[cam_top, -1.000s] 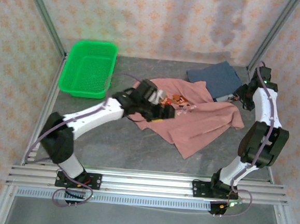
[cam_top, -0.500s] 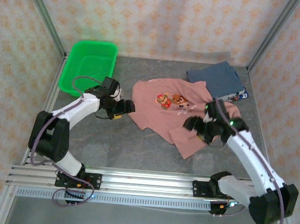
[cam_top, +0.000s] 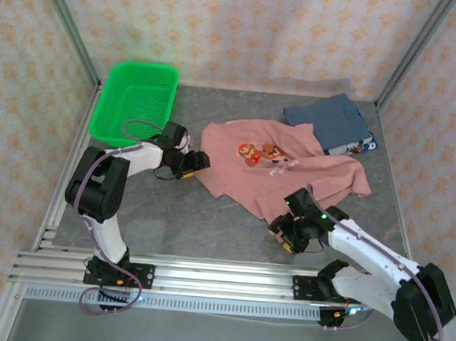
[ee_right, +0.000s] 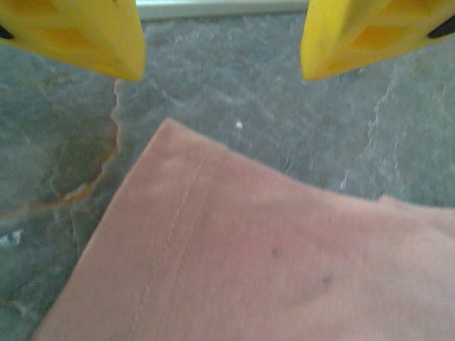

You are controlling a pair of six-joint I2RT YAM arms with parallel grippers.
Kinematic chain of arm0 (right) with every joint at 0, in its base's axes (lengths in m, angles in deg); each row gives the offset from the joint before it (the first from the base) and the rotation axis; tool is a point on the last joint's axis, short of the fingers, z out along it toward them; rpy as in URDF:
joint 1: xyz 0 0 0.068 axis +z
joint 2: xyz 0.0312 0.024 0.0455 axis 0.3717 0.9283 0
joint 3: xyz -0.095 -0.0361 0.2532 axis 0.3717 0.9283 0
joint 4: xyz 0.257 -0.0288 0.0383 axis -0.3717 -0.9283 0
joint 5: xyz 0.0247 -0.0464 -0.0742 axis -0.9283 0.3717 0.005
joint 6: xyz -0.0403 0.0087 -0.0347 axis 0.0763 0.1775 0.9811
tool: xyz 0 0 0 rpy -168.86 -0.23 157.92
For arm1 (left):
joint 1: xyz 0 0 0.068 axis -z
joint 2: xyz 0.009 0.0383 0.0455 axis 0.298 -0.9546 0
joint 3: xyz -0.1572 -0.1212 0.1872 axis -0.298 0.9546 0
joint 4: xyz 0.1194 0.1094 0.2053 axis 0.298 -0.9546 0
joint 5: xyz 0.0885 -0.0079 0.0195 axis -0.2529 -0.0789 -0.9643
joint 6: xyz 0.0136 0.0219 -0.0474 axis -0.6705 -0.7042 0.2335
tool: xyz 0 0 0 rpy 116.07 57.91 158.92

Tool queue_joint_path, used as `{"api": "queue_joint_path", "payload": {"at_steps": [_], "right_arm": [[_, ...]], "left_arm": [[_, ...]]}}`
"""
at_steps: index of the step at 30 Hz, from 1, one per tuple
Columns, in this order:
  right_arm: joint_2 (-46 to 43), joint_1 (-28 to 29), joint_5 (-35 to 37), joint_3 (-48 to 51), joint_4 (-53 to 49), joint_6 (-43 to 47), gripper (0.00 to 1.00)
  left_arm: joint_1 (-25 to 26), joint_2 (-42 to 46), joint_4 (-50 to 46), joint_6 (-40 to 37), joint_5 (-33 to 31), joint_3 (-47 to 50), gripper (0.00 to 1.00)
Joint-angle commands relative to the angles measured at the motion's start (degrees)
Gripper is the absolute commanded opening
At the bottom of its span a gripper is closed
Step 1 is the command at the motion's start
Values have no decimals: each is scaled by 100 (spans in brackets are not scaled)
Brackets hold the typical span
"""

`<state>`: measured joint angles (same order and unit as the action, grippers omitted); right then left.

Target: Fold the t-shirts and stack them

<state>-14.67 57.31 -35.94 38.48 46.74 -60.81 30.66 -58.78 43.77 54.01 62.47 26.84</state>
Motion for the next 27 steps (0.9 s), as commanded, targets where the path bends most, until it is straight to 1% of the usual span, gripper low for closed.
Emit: {"api": "queue_joint_path", "payload": {"at_steps": [1,7,9,11,13,14,15,17,18,21,23,27], "right_arm": [[244,29,433,16,325,-142,57],[701,31,658,104,450,-72,50],[863,29,751,57,477,-18,46],[1138,29,821,19,536,29,40],[1329,29,933,-30,574,69,30],[1417,29,997,-77,545,94,22],[1446,29,1110,-138,461,121,13],[1360,8,1342,-267,243,164,0],[1259,-15,1429,-334,108,198,0],[926,-108,1654,-579,-368,376,0],[673,-209,1680,-700,-645,527,0],[469,-313,1644,-771,-865,679,0]], "left_arm": [[-100,-128,281,61,-39,-15,69],[-108,-301,506,269,-95,-4,66],[-108,-348,492,284,-139,-25,64],[-104,-402,430,266,-179,-55,63],[-110,-449,363,254,-247,-76,60],[-104,-473,325,253,-286,-87,57],[-109,-486,287,253,-320,-97,53],[-109,-471,213,253,-377,-94,43],[-105,-438,118,239,-445,-100,35],[-104,-223,-164,141,-709,-100,20],[-108,-42,-337,66,-813,-119,14],[-75,379,-619,-46,-1012,-123,8]]}}
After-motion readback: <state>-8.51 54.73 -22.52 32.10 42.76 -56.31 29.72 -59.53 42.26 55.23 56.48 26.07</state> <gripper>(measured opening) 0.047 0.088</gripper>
